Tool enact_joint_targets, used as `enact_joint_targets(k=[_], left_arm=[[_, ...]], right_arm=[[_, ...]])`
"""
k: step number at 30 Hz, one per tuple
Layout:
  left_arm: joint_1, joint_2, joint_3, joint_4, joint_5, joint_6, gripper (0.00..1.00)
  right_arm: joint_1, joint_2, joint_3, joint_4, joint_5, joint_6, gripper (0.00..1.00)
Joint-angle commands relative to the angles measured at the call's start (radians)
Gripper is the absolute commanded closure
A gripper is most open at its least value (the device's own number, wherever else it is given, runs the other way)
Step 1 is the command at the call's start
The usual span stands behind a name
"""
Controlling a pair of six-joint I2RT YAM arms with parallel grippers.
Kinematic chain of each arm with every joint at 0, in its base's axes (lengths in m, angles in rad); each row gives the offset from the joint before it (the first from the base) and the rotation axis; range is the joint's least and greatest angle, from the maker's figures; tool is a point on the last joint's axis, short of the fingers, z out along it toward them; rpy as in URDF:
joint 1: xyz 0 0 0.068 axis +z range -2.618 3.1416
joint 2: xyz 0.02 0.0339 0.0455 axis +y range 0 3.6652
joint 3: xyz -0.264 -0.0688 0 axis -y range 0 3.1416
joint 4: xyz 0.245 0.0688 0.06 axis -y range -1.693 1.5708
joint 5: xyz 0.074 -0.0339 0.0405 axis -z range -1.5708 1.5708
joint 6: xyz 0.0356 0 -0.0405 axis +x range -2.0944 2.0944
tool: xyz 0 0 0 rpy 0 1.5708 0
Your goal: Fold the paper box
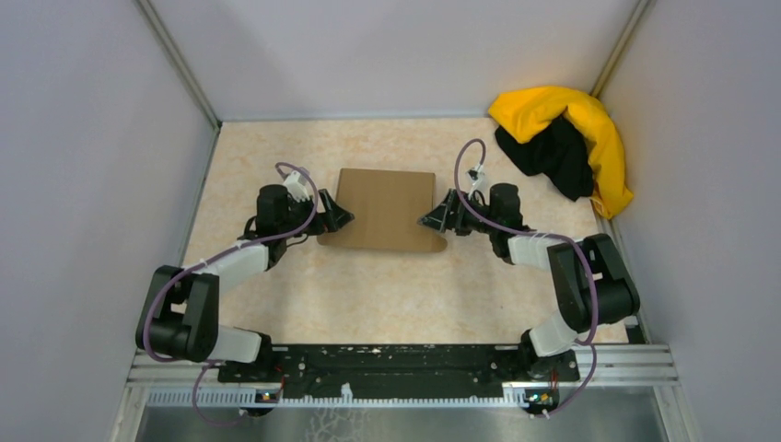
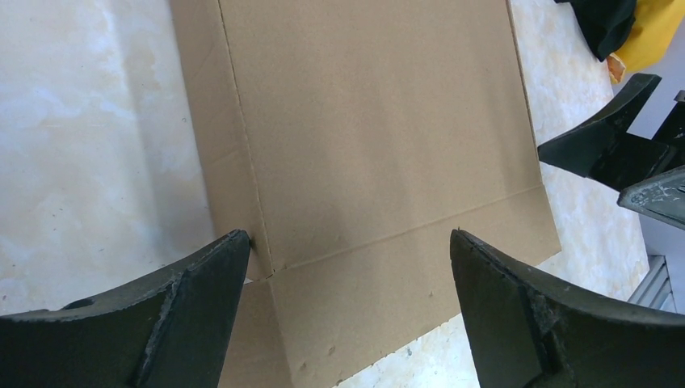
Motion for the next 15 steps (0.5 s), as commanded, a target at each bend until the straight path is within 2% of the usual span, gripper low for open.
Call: enact_joint_targets(k=[1,15], left_arm=[[0.008,0.007,-0.006,0.034,0.034,0.008,0.01],[0.008,0.013,-0.033,0.019,0.006,0.006,0.01]], right_arm=[[-0.003,-0.01,0.014,0.013,0.025,-0.026,0.01],[-0.003,0.078,0.022,0.098,-0.039,0.022,0.01]])
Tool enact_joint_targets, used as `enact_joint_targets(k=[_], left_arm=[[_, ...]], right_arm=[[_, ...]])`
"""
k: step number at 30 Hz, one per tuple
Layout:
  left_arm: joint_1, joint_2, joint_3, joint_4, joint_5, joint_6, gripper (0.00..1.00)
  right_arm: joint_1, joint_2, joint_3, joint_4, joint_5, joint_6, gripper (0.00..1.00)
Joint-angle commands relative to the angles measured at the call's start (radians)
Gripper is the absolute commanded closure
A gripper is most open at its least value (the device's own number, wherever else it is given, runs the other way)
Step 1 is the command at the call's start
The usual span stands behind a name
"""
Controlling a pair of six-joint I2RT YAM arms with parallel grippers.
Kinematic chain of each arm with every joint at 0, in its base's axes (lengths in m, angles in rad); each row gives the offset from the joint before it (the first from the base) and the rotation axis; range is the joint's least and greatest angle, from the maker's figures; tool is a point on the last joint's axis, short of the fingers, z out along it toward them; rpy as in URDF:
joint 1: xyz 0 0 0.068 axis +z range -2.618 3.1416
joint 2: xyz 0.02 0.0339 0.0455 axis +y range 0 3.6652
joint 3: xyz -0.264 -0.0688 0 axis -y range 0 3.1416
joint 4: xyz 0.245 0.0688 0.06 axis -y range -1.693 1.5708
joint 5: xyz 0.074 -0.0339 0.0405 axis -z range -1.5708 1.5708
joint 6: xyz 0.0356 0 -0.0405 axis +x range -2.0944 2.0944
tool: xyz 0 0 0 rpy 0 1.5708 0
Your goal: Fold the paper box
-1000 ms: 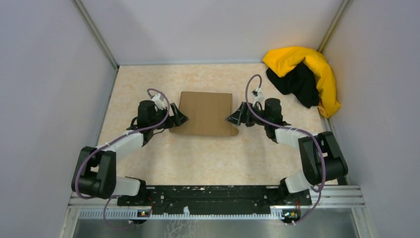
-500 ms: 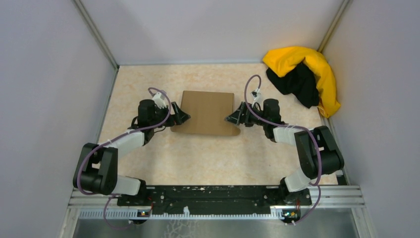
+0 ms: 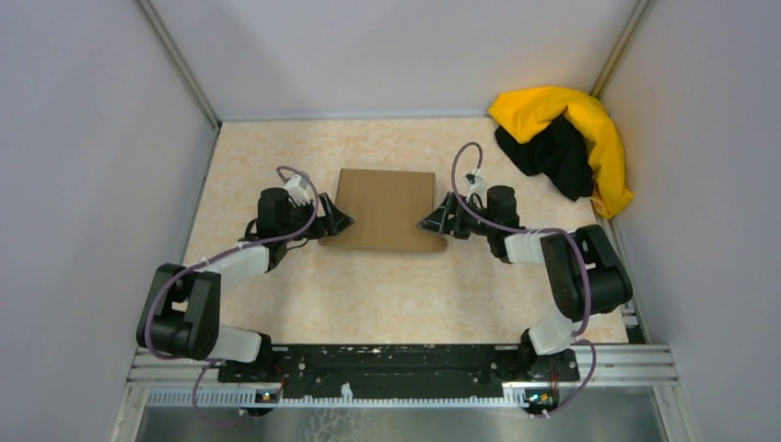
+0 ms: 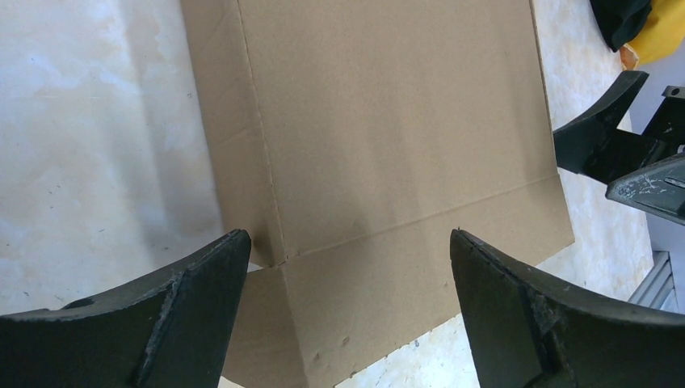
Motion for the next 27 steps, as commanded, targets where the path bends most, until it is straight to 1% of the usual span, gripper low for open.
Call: enact_joint_targets(k=[1,8,18,27], left_arm=[[0.006,0.002,-0.015,0.023,0.006,0.005,0.01],[0.001,0.019,-0.025,0.071,0.055,-0.022,0.01],[-0.004,-0.033,-0.039,0.054,0.061,-0.025,0.01],[-0.012,-0.123,-0.027,0.009,0.07,-0.045,0.01]], right_arm=[[-0.003,0.013,0.022,0.081,-0.035,0.005,0.01],[0.005,0.027,0.04,0.11,-0.069,0.018,0.01],[0.032,0.021,0.051,0.115,-0.095,0.025,0.01],[0.045,-0.09,0.096,-0.004,-0.099,-0.003,0.01]])
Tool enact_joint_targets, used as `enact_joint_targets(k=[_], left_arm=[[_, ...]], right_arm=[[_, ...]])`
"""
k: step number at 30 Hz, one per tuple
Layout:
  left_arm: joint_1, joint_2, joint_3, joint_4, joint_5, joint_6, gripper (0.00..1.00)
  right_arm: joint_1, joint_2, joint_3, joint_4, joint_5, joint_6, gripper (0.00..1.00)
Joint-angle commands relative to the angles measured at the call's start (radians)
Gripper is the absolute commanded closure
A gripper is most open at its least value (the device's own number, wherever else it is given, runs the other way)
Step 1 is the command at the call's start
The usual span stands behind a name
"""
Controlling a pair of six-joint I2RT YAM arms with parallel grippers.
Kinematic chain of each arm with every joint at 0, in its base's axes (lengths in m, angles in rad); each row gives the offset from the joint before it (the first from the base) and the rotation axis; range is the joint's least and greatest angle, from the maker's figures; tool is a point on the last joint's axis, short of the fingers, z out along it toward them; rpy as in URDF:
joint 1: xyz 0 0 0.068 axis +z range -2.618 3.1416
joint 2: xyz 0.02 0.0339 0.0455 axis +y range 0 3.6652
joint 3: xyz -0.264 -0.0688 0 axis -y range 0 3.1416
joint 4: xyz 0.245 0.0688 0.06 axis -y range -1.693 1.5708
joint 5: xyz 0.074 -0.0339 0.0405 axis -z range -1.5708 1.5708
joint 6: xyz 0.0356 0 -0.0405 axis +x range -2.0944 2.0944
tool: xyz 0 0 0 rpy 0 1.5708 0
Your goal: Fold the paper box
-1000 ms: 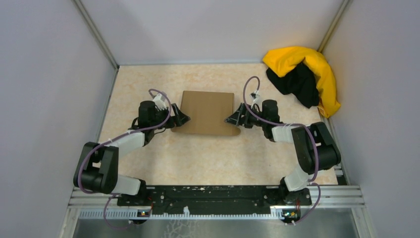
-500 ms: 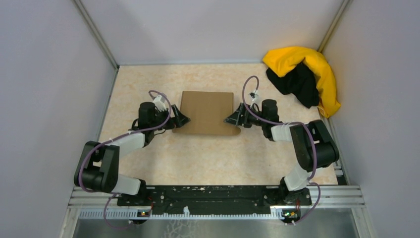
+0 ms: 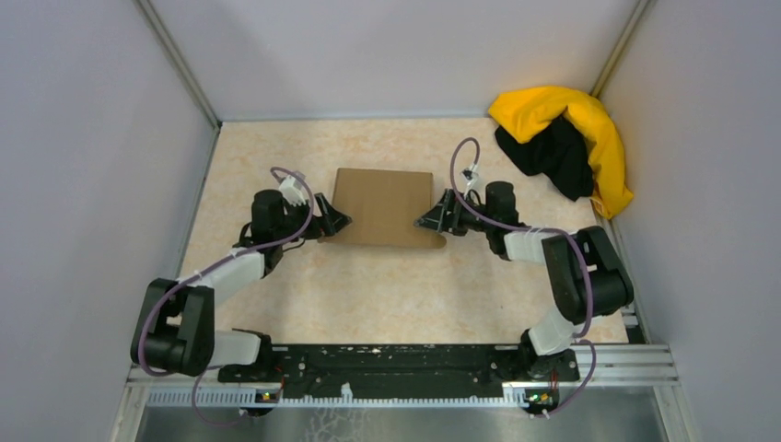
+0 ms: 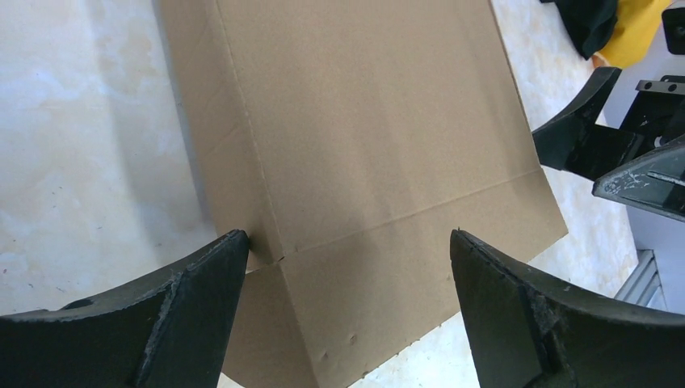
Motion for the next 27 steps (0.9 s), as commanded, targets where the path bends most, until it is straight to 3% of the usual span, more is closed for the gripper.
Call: enact_joint_targets(k=[1,14,27], left_arm=[[-0.014,-0.065,0.008,-0.007,0.052,-0.031,0.01],[-0.026,-0.232,0.132,-0.218,0.039,-0.059,0.01],[-0.026,-0.296,0.203,-0.282,0.053,-0.086,0.01]], right_arm=[[0.024,-0.113,0.074,-0.03,-0.047,-0.022,0.01],[0.024,-0.31,0.135,-0.213,-0.05,-0.045,0.01],[0.024,-0.364,0.158,-0.259,-0.043,-0.042,0.01]])
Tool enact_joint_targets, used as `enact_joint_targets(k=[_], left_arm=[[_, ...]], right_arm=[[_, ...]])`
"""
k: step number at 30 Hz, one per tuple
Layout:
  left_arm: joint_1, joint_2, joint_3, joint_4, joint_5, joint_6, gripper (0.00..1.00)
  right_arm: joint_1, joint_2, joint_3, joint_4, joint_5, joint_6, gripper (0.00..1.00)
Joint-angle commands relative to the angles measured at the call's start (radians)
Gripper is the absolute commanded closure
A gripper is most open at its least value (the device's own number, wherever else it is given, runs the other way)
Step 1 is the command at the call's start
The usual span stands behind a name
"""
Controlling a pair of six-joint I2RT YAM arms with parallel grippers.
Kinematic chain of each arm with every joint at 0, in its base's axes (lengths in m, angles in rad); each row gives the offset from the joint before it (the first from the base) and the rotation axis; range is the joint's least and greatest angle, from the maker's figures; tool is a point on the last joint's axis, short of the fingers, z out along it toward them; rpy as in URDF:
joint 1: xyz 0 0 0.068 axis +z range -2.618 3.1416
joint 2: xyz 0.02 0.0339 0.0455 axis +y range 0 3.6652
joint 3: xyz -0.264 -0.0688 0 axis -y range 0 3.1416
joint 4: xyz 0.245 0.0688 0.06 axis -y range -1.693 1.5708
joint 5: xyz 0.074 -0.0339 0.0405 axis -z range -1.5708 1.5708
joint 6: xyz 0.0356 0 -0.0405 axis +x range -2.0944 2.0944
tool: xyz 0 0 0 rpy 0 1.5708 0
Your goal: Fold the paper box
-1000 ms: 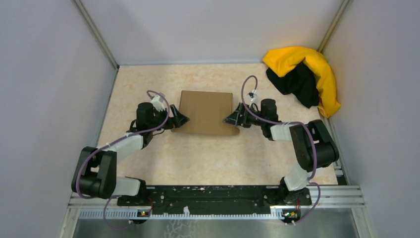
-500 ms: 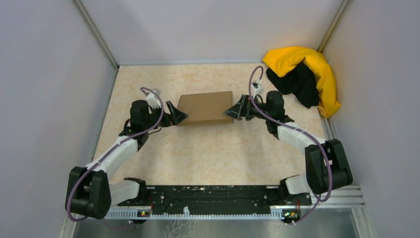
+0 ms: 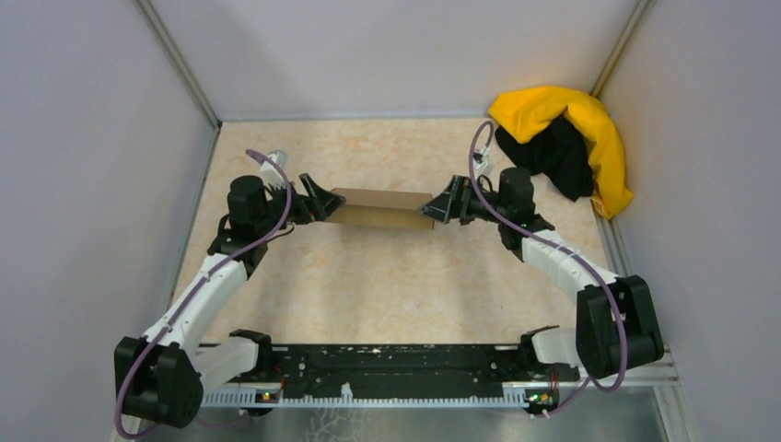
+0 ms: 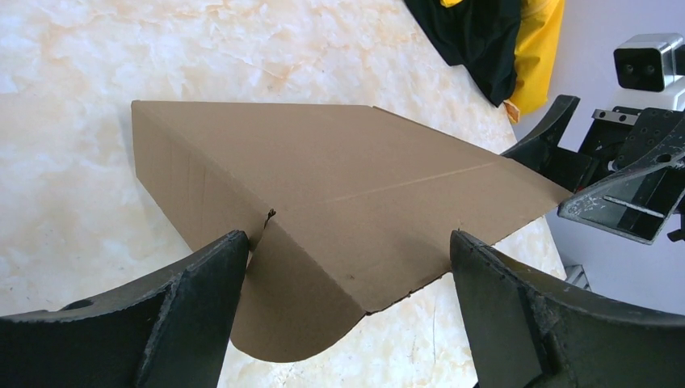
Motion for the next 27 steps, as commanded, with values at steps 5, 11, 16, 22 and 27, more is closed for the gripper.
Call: enact_joint_targets(k=[5,11,16,22,27], left_arm=[[-0.018,-0.025,0.053,-0.049,0.057,-0.043,0.01],[-0.018,-0.023,0.103,-0.15,0.057,-0.06,0.01],[-0.018,0.002,0.139,-0.226,0.044,-0.072,0.01],[-0.017,0.024,0.208,-0.335,0.06,-0.083,0.01],[-0.017,0.034,0.26,-0.371,0.073,-0.108,0.01]], right_arm=[[0.023,-0.037,0.106,-0.002,-0.04,0.002,0.01],[0.022,-0.016,0.165,-0.079,-0.069,0.029,0.01],[0.022,0.02,0.213,-0.149,-0.111,0.057,0.01],[0.021,0.031,0.229,-0.226,-0.141,0.077,0.01],[0.02,0.025,0.233,-0.249,-0.167,0.113,0.01]])
